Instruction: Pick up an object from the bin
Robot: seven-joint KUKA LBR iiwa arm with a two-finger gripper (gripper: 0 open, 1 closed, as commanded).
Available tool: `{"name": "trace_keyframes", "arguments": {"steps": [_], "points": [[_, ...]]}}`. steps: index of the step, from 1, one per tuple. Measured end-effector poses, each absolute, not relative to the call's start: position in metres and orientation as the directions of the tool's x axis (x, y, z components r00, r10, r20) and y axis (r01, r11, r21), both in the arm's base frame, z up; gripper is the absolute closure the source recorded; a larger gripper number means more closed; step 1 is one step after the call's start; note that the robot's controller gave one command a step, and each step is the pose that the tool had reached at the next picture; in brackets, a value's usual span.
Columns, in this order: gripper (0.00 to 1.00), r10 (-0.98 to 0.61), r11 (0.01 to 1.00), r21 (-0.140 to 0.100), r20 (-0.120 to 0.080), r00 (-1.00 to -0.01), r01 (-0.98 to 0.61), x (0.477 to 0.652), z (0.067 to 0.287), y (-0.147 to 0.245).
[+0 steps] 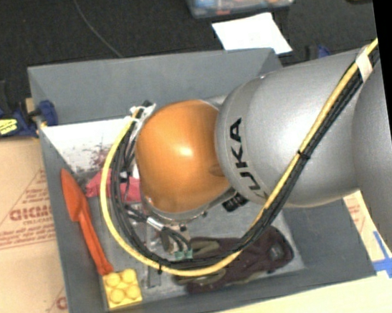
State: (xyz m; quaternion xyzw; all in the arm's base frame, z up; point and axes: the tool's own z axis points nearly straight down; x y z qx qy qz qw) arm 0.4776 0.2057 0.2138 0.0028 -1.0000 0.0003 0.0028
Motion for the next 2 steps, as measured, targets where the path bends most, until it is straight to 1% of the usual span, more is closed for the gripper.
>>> {"name": "trace_keyframes", "arguments": {"steps": [1,2], "points": [[0.00,0.002,1.000,0.001,-0.002,-1.000,0.002,0.479,0.218,0.204],[0.00,-0.050,0.999,0.003,-0.003,-0.999,-0.050,0.485,0.068,0.236]]}}
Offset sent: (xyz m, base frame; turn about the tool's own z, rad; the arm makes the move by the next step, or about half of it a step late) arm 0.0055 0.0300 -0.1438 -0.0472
